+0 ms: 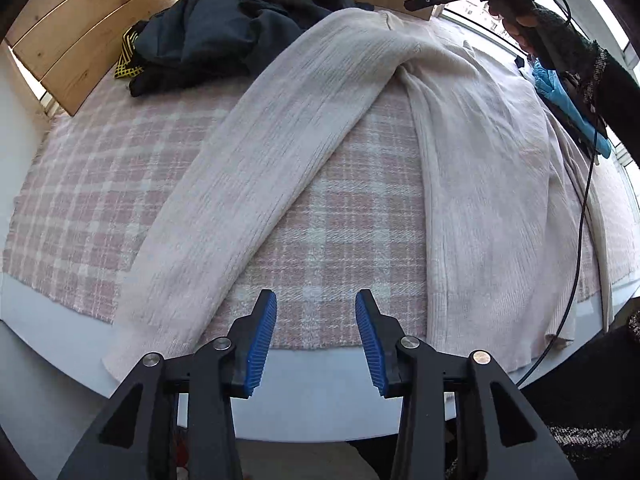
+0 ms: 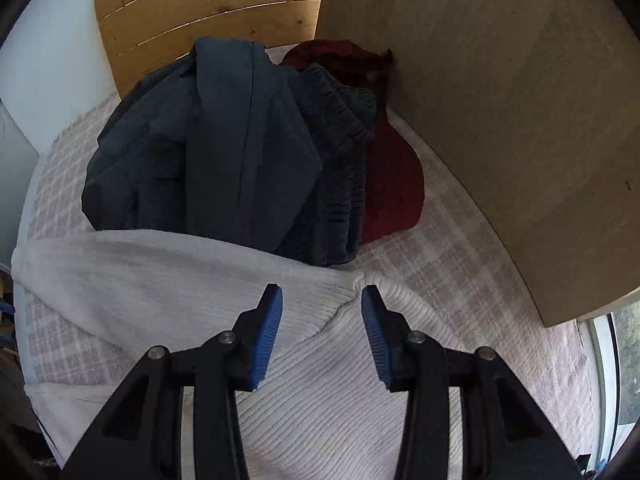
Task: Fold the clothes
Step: 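Grasp the sweater hem with the left gripper while the right gripper pinches the body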
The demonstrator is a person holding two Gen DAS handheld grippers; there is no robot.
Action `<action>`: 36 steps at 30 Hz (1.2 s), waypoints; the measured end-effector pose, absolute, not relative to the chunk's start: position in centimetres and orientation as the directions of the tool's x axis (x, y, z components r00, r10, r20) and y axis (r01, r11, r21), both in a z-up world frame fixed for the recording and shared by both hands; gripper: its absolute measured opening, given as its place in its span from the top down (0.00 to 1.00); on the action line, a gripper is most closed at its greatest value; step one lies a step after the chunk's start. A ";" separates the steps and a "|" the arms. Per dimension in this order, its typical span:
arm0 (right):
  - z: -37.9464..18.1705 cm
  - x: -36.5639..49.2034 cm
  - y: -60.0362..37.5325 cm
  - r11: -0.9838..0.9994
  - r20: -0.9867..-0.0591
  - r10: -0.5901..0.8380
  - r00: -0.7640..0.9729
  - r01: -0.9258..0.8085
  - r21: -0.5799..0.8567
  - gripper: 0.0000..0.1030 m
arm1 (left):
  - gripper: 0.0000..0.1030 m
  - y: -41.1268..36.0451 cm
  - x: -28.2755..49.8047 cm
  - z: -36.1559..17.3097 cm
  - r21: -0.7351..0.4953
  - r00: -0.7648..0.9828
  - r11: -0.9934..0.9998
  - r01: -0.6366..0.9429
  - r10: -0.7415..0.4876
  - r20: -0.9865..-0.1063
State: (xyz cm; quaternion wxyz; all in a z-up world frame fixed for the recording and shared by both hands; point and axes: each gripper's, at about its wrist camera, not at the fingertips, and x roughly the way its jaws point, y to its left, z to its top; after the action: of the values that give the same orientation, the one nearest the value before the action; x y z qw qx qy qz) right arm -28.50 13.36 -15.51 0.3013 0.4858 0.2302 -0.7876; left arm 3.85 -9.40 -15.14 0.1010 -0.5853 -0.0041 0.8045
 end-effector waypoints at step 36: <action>-14.0 -29.2 14.2 -0.512 -0.899 -0.307 -0.313 0.850 -0.122 0.92 | 0.84 -1.4 7.5 -16.1 -0.240 -0.255 -0.964 -0.115 0.262 -0.931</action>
State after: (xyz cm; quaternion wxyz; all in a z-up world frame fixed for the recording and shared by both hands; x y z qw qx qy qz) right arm -29.23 14.17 -14.00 0.3861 0.4410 0.3083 -0.7493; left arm 7.51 -1.37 -16.12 0.1193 -0.5985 -0.0616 0.7898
